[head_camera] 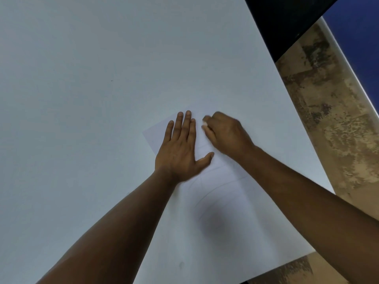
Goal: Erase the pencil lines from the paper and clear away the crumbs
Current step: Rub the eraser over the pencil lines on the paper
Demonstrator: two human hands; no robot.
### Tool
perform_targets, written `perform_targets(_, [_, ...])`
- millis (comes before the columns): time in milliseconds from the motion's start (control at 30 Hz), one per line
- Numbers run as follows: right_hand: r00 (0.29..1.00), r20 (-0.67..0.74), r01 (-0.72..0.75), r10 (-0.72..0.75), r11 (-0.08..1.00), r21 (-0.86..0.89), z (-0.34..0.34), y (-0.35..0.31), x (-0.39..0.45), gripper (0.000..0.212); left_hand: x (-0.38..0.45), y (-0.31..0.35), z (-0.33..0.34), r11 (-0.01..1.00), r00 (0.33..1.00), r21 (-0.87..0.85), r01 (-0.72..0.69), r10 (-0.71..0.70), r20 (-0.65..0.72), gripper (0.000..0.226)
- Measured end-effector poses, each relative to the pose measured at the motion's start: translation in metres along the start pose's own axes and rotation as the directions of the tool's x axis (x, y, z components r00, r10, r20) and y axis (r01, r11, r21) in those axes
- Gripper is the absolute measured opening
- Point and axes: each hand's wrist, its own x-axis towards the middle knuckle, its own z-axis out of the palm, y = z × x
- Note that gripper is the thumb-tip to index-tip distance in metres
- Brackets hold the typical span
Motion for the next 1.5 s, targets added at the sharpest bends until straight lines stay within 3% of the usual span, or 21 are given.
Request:
perform_targets(133, [0.993, -0.025, -0.119, 0.118, 0.993, -0.011, -0.002, 0.015, 0.037, 0.025, 0.0, 0.001, 0.0, 1.0, 1.0, -0.003, 0.012, -0.012, 0.01, 0.102])
perform_targets(233, [0.952, -0.068, -0.282, 0.297, 0.944, 0.175, -0.017, 0.011, 0.033, 0.023, 0.0, 0.0, -0.002, 1.0, 1.0, -0.004, 0.007, -0.007, 0.005, 0.1])
perform_targets(333, [0.864, -0.058, -0.437, 0.501, 0.801, 0.409, -0.028, -0.013, 0.001, 0.018, 0.001, -0.001, -0.003, 1.0, 1.0, -0.029, -0.001, 0.001, -0.005, 0.093])
perform_targets(467, [0.744, 0.104, -0.552, 0.66, 0.52, 0.652, -0.016, -0.055, -0.047, 0.014, -0.001, -0.003, -0.013, 0.936, 0.997, -0.351, 0.005, -0.03, -0.067, 0.081])
perform_targets(567, [0.736, 0.141, -0.576, 0.662, 0.502, 0.645, -0.004, -0.062, -0.06, 0.018, -0.003, -0.008, -0.031, 0.739, 0.984, -0.665, 0.103, -0.174, -0.041, 0.065])
perform_targets(633, [0.734, 0.167, -0.581, 0.658, 0.482, 0.656, -0.001, -0.06, -0.059, 0.021, -0.006, -0.014, -0.043, 0.663, 0.958, -0.729, 0.168, -0.283, -0.037, 0.056])
perform_targets(733, [0.733, 0.182, -0.585, 0.655, 0.472, 0.659, 0.0, -0.052, -0.051, 0.023, -0.02, -0.038, -0.044, 0.717, 0.927, -0.674, 0.176, -0.351, -0.131, 0.057])
perform_targets(800, [0.722, 0.18, -0.595, 0.668, 0.468, 0.653, 0.0, -0.049, -0.043, 0.021, -0.034, -0.056, -0.035, 0.831, 0.952, -0.539, 0.136, -0.259, -0.161, 0.067])
perform_targets(867, [0.702, 0.176, -0.606, 0.69, 0.45, 0.656, 0.002, -0.049, -0.036, 0.02, -0.047, -0.068, -0.027, 0.937, 0.986, -0.338, 0.087, -0.13, -0.106, 0.081])
perform_targets(933, [0.691, 0.162, -0.608, 0.705, 0.445, 0.658, 0.005, -0.054, -0.027, 0.019, -0.053, -0.075, -0.022, 0.981, 0.996, -0.182, 0.072, -0.081, -0.044, 0.092])
perform_targets(1133, [0.694, 0.148, -0.614, 0.705, 0.471, 0.634, 0.015, -0.068, -0.012, 0.021, -0.053, -0.085, -0.025, 0.996, 0.998, -0.067, 0.061, -0.062, -0.021, 0.109])
perform_targets(1367, [0.666, 0.032, -0.606, 0.746, 0.515, 0.606, 0.021, -0.092, -0.007, 0.013, -0.053, -0.094, -0.027, 0.999, 0.998, -0.012, 0.052, -0.051, 0.036, 0.125])
perform_targets(1500, [0.817, 0.051, -0.518, 0.575, 0.692, 0.502, 0.025, -0.109, -0.005, 0.018, -0.054, -0.095, -0.026, 0.999, 0.998, 0.01, 0.048, -0.048, 0.027, 0.125])
